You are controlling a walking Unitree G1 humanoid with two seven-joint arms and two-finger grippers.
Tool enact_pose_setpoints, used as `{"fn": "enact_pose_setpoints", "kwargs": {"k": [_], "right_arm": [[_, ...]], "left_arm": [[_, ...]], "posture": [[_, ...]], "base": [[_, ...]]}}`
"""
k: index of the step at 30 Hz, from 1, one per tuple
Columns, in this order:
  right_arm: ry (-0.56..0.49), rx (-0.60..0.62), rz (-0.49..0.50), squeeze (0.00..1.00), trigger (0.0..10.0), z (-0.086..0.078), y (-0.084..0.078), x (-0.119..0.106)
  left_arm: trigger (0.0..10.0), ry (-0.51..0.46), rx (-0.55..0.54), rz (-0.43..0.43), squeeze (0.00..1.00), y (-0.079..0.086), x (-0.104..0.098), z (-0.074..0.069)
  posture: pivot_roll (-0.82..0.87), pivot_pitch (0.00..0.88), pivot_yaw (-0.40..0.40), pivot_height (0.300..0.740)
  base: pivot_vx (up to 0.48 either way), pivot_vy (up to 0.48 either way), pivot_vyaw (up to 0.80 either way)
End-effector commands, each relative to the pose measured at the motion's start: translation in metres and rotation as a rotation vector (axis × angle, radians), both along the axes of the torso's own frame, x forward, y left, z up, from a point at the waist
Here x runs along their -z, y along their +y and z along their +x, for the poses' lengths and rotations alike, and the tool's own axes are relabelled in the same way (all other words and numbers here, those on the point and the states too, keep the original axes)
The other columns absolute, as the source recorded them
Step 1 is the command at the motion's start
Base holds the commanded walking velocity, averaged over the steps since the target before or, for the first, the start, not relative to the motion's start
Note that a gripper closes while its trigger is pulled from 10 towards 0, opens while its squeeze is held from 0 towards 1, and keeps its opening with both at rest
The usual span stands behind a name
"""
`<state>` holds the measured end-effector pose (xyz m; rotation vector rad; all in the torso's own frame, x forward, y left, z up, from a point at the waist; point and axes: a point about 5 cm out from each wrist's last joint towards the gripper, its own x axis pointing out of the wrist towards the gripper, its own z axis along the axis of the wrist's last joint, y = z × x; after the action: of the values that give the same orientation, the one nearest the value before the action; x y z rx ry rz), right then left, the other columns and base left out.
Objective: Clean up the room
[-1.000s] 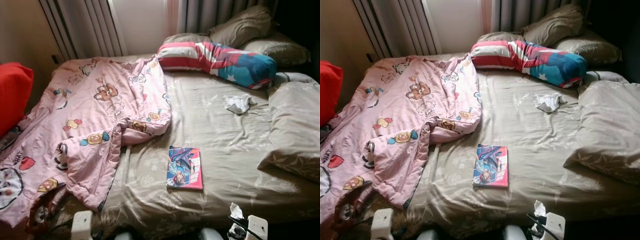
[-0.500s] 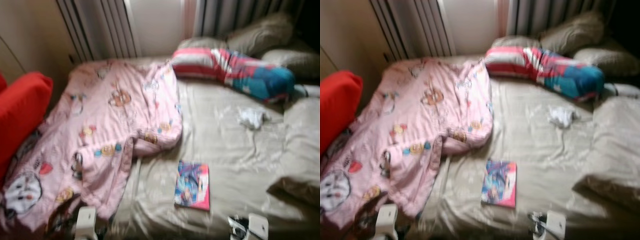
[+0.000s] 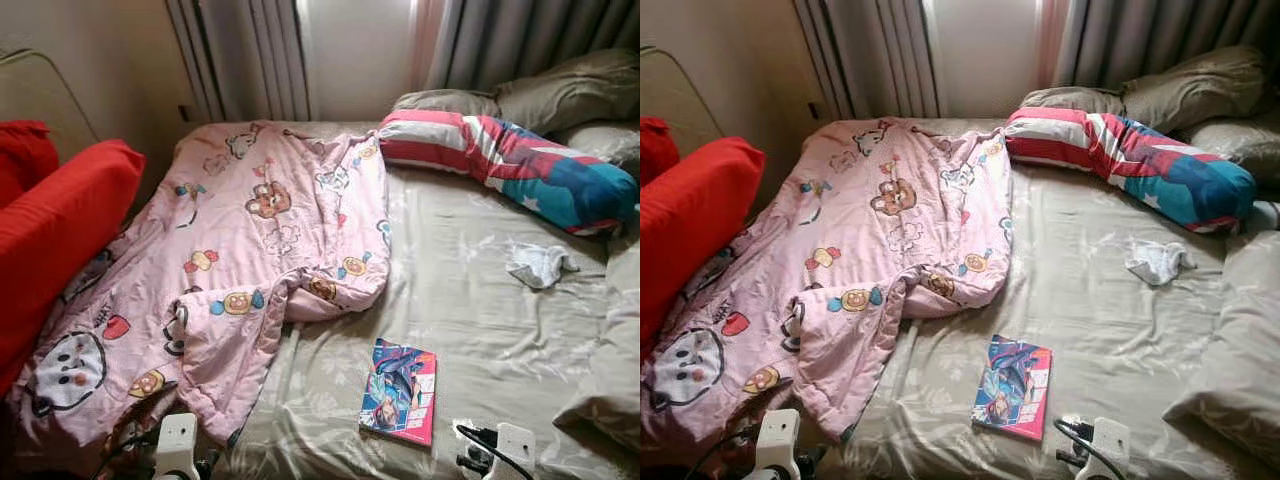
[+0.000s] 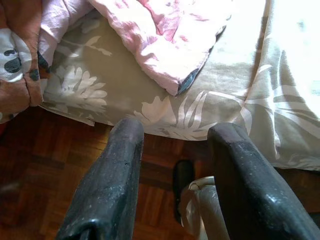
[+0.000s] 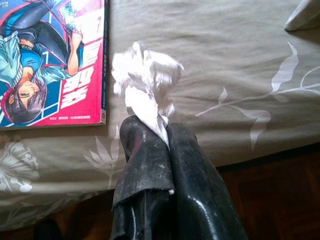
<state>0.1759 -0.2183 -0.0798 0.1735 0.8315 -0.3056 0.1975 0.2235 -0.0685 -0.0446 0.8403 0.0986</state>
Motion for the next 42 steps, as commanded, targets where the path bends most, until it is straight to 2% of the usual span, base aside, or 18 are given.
{"fn": "enact_pose_setpoints", "kwargs": {"k": [1,18,30,42], "right_arm": [[0.027,-0.002,0.009,0.00,10.0,-0.0044,0.0001,0.0026],[0.045,-0.009,0.026,0.00,10.0,-0.0026,0.0064,0.0037],[0.049,-0.007,0.023,0.00,10.0,-0.0027,0.0036,0.0034],[0.049,-0.009,0.021,0.00,10.0,-0.0020,0.0021,0.0028]], "left_arm": [[10.0,0.025,0.008,0.004,0.00,0.0025,0.0011,-0.0023],[10.0,0.035,0.025,0.010,0.00,0.0033,0.0005,-0.0011],[10.0,0.034,0.019,0.000,0.00,0.0016,0.0007,-0.0005],[10.0,0.030,0.013,-0.006,0.00,0.0012,0.0004,0.0003]], "posture": [[-0.10,0.000,0.042,0.740],[-0.10,0.000,0.056,0.740],[-0.10,0.000,0.048,0.740],[-0.10,0.000,0.046,0.740]], "base": [[0.000,0.000,0.00],[0.000,0.000,0.00],[0.000,0.000,0.00],[-0.272,0.000,0.00]]}}
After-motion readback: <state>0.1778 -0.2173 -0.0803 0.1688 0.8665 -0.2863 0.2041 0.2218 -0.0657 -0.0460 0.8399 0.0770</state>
